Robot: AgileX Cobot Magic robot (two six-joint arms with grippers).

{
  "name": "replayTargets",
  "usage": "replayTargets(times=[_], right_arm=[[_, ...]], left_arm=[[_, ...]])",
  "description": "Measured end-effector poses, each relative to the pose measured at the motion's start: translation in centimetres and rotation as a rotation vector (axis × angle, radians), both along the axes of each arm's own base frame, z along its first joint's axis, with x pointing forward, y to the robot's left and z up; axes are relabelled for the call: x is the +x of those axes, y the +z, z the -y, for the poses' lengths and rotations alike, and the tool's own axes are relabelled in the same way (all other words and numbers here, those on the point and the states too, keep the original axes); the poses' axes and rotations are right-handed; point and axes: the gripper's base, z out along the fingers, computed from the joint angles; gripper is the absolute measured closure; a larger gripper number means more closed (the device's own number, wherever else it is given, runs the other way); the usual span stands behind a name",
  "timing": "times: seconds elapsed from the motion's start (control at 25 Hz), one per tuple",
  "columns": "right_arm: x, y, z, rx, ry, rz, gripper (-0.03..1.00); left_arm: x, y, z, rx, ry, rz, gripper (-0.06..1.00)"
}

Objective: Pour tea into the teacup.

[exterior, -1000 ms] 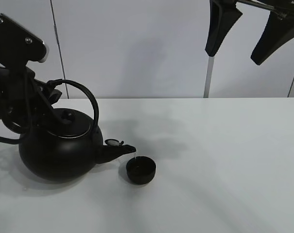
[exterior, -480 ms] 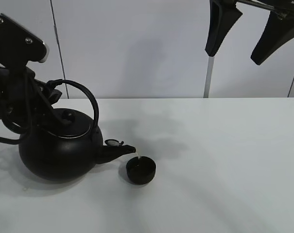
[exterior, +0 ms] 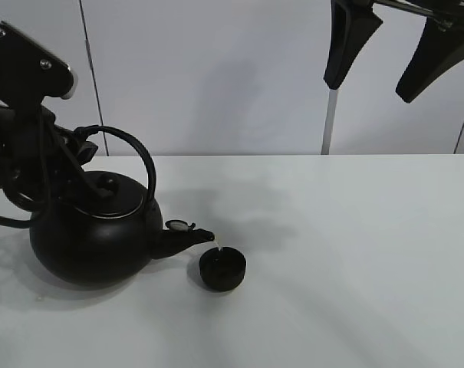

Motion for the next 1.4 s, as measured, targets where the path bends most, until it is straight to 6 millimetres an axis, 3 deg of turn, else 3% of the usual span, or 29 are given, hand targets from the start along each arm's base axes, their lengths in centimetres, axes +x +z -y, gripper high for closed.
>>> replayTargets(times=[0.4,0.8,1.0,1.4], right_arm=[[0.0,0.0,0.0,0.000,0.000,0.000,0.42],[0.0,0.0,0.0,0.000,0.000,0.000,0.42],[0.0,0.0,0.0,0.006,-0.001,-0.001,0.42],[0.0,0.0,-0.1,0.010,-0.001,-0.003,0.42]], left_arm=[[0.0,0.0,0.0,-0.026,0.010,-0.007,0.85],[-0.1,0.3,-0.3,-0.309,0.121,-0.027,0.85],[-1.2,-0.6,-1.3,-0.382,0.168,-0.034,0.85],[-3.3,-2.2,-2.8,-0.365,0.197,-0.074,0.85]])
